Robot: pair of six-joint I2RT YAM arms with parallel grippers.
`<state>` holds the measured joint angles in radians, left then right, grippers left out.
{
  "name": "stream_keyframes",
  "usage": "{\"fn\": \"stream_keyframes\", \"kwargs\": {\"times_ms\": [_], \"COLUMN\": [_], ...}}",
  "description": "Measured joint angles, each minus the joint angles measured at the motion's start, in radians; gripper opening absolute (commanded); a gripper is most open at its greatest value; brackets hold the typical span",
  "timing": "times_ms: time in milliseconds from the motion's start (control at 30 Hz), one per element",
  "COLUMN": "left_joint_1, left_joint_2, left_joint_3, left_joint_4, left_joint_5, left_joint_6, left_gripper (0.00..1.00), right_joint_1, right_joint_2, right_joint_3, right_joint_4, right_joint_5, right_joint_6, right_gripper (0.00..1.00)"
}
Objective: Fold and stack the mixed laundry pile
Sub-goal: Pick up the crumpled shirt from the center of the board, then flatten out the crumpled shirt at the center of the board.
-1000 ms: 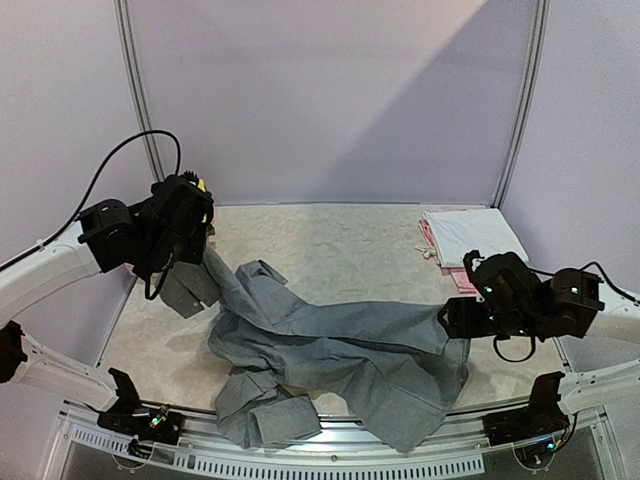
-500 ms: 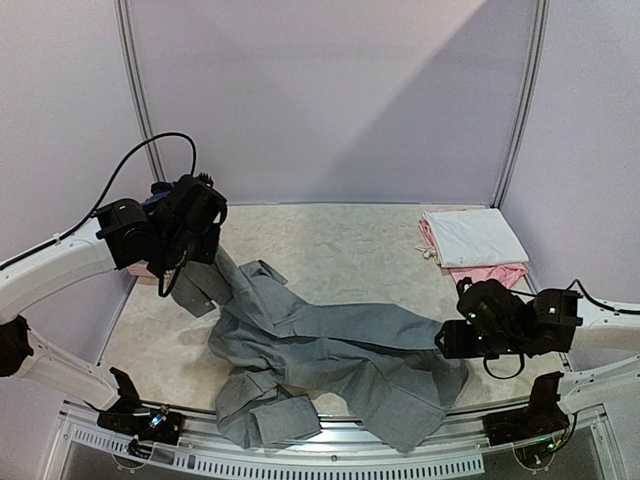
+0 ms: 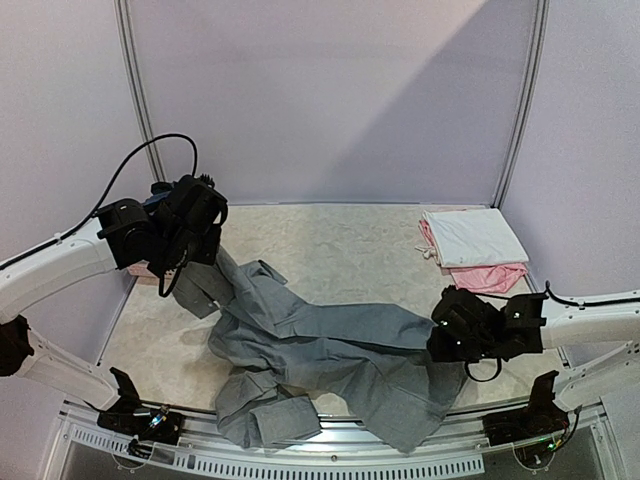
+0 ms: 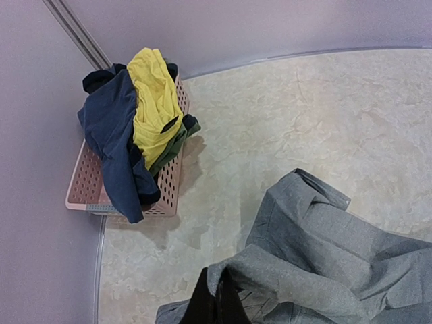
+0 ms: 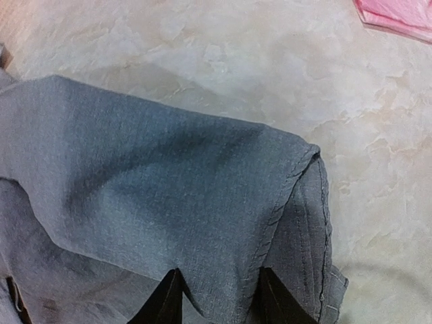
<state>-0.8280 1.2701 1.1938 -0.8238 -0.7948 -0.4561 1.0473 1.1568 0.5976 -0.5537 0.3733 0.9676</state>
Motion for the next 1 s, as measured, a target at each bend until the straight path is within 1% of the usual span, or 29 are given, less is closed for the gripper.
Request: {"fn": "stream_keyframes", "kwargs": {"times_ms": [233,433,567,600,700,833,900,1000], "left_joint_1": [0.002,0.004,0.004,0.004,0.004,0.005,0.005,0.005], "left_joint_2": [0.0,0.0,0.0,0.0,0.0,0.0,0.0,0.0], "left_joint_3": [-0.013,-0.016,-0.017,-0.017,-0.017,-0.017,-0.017,-0.017], "left_joint_4": [0.001,0.002,0.002,0.002,0.002,0.002,0.002,0.002], "left_joint_5": [0.003,0.003,0.003,0.003,0.003,0.003,0.003,0.003], "left_joint_6": [0.0,0.0,0.0,0.0,0.0,0.0,0.0,0.0], "left_gripper": [0.0,0.0,0.0,0.0,0.0,0.0,0.0,0.0], "right_joint_1": [0.0,0.0,0.0,0.0,0.0,0.0,0.0,0.0], "right_joint_2": [0.022,0.041,0.048,0.049,0.05,0.05,0.05,0.05], "right_joint_3": [0.017,0.044,0.073,0.08,0.101,0.119,0.12,0.12], "right_joint_4": [0.0,-0.008,-0.015,-0.017,-0.026,-0.037,-0.044,-0.053], "right_joint_5": [0.036,0.047,0.059,0.059,0.059,0.063,0.063,0.064], "right_joint_6": [0.0,-0.008,-0.021,-0.026,-0.036,-0.053,-0.06,-0.061], "right_gripper": [0.3,0.32,0.28,0.26,0.15,0.04,0.01,0.0]}}
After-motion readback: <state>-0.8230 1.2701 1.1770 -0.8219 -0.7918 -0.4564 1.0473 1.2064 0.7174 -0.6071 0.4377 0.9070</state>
